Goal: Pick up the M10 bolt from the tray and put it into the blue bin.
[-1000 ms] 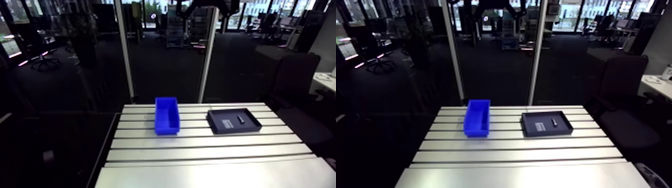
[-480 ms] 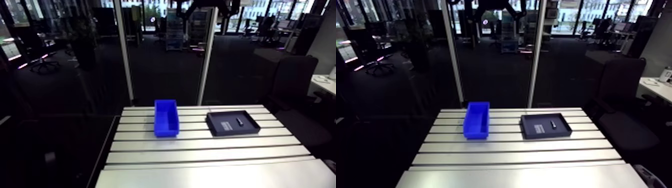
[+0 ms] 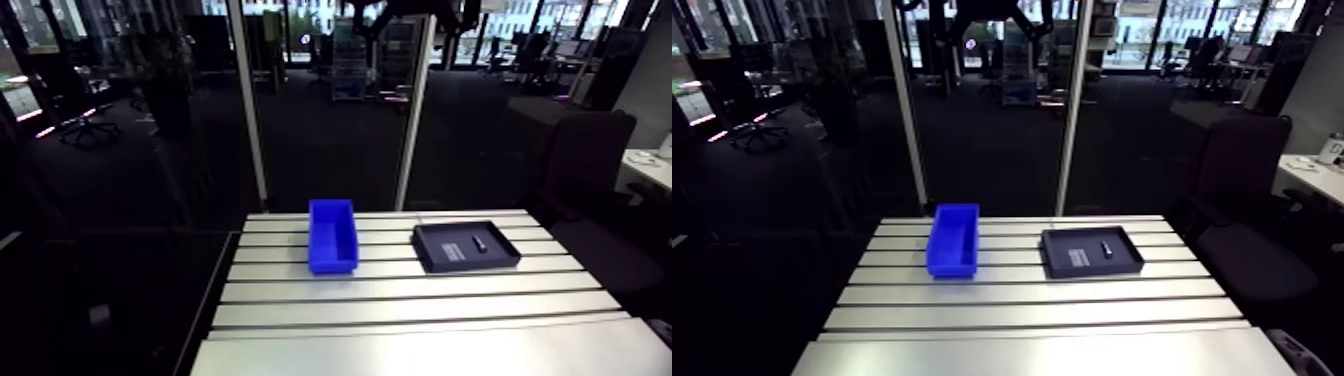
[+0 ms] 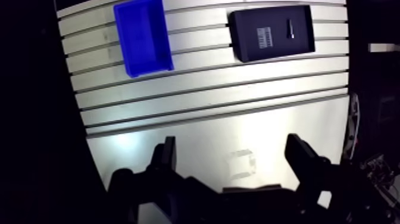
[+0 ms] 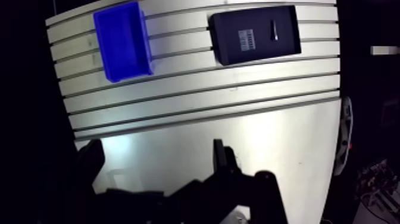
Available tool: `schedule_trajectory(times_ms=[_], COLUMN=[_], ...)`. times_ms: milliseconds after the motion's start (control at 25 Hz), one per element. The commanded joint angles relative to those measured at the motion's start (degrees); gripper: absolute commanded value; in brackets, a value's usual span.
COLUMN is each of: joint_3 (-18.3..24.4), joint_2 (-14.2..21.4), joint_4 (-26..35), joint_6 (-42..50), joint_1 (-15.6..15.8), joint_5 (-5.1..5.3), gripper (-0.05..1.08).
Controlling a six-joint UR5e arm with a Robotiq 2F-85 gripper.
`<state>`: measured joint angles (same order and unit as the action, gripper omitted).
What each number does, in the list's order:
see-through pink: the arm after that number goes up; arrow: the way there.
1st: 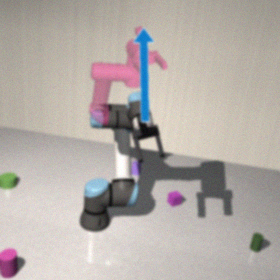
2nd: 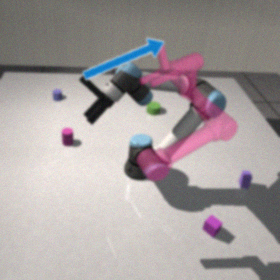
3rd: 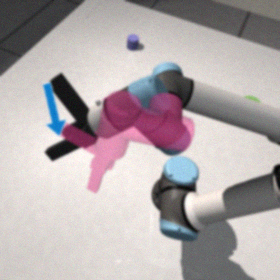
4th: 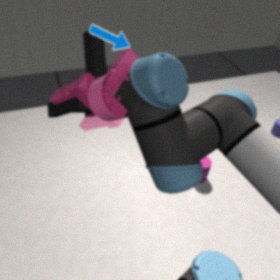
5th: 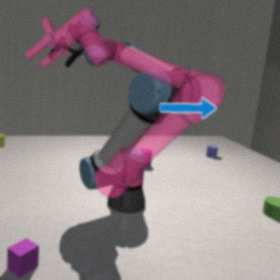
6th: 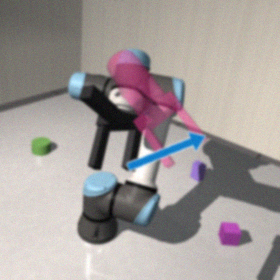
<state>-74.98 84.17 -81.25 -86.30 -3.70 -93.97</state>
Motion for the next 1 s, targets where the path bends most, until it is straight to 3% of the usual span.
schedule_trajectory(times_ms=[40,400,1000], joint_3=[0.68,-0.29,-1.43], joint_2=[-0.28,-1.6,-9.25], joint_4=[-0.09,-2.02,-7.12], joint_6=[-0.67,-5.77,-15.61], joint_1=[-0.69,-6.5,-14.85], joint_5=[-0.55,-0.47,-0.29], gripper=[0.01,0.01,0.01])
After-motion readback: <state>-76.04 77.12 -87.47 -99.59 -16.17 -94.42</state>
